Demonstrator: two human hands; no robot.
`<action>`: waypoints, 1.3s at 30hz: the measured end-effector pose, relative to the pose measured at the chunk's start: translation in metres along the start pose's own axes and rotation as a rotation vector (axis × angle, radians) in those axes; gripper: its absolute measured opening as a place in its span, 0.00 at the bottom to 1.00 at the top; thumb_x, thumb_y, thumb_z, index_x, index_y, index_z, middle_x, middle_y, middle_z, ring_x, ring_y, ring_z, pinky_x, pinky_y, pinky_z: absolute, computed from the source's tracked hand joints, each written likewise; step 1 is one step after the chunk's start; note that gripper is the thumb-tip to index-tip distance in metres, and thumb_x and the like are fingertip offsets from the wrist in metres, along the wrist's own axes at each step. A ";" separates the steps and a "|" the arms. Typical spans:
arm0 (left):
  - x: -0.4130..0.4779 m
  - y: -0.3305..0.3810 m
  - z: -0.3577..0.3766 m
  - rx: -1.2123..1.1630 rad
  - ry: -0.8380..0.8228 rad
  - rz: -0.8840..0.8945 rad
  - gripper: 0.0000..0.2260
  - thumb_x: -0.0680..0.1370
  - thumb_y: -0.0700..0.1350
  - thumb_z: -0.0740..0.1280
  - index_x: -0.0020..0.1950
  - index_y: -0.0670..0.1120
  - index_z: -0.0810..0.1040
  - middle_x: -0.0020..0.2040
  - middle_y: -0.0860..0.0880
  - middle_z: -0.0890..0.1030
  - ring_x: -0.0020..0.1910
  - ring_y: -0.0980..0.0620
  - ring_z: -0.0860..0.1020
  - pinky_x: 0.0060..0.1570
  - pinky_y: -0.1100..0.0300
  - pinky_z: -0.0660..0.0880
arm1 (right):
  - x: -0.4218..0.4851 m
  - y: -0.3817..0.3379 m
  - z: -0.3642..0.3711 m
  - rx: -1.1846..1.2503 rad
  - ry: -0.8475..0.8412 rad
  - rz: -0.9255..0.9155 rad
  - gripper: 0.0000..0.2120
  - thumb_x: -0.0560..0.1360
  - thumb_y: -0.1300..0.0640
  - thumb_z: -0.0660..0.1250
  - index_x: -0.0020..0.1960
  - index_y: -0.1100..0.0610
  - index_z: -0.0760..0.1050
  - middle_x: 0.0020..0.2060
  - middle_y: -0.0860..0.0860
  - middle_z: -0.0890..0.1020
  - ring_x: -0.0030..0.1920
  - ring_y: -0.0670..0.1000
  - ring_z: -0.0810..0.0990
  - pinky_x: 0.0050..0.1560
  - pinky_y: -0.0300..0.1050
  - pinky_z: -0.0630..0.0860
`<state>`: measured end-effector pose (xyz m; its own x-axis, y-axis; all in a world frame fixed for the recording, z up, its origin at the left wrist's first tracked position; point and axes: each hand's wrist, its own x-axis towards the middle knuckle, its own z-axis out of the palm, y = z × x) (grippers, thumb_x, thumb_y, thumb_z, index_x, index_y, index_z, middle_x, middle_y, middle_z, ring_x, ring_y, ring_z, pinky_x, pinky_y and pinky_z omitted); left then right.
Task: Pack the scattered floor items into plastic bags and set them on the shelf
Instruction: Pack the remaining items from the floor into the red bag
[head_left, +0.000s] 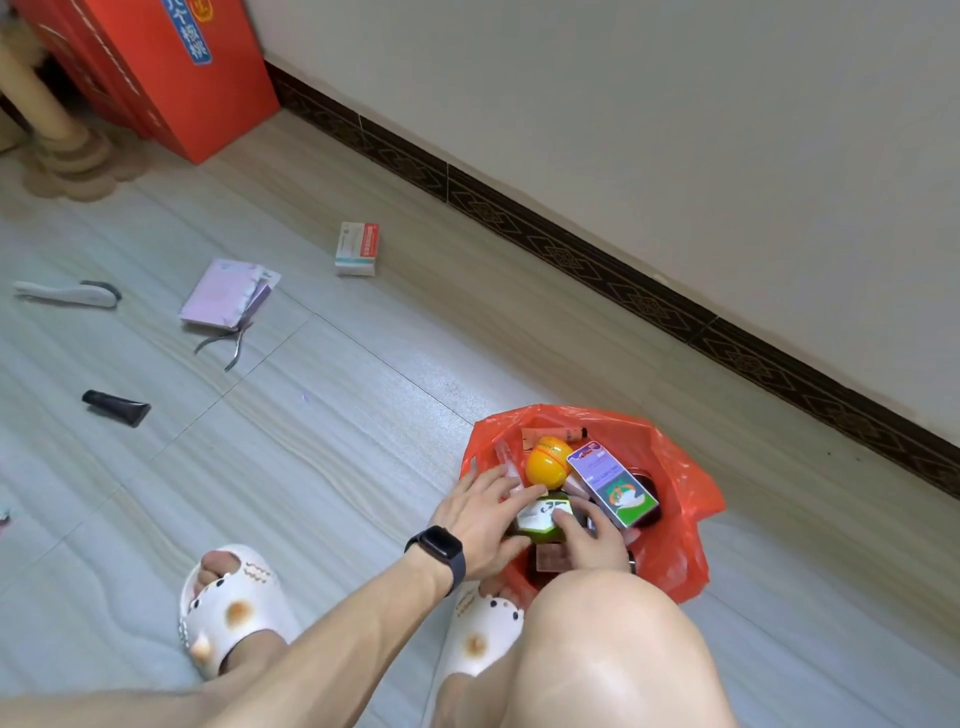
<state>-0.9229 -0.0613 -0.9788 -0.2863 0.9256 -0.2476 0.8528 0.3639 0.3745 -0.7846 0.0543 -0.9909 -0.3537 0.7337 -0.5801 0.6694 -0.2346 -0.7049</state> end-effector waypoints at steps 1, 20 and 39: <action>0.000 -0.007 0.002 0.059 0.002 -0.022 0.27 0.78 0.59 0.59 0.77 0.56 0.61 0.75 0.49 0.66 0.78 0.48 0.52 0.76 0.47 0.41 | 0.003 -0.004 0.002 0.021 0.039 0.002 0.11 0.75 0.52 0.71 0.57 0.45 0.79 0.43 0.48 0.85 0.42 0.49 0.83 0.52 0.47 0.79; 0.012 -0.036 -0.018 0.651 -0.280 -0.018 0.26 0.82 0.60 0.49 0.78 0.52 0.59 0.80 0.44 0.47 0.76 0.44 0.31 0.67 0.34 0.27 | 0.040 0.008 0.041 -0.855 0.089 -0.524 0.25 0.71 0.50 0.69 0.68 0.47 0.74 0.66 0.55 0.75 0.66 0.60 0.73 0.65 0.59 0.71; -0.039 -0.090 -0.222 0.479 0.004 -0.323 0.26 0.80 0.51 0.59 0.77 0.50 0.58 0.76 0.45 0.61 0.76 0.46 0.56 0.73 0.41 0.53 | -0.018 -0.203 0.004 -1.069 -0.111 -1.021 0.22 0.79 0.49 0.61 0.73 0.43 0.68 0.75 0.46 0.67 0.77 0.50 0.61 0.74 0.48 0.63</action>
<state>-1.0852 -0.1066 -0.8043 -0.5657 0.7763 -0.2782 0.8243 0.5411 -0.1662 -0.9170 0.0863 -0.8387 -0.9699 0.2255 -0.0923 0.2407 0.9457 -0.2185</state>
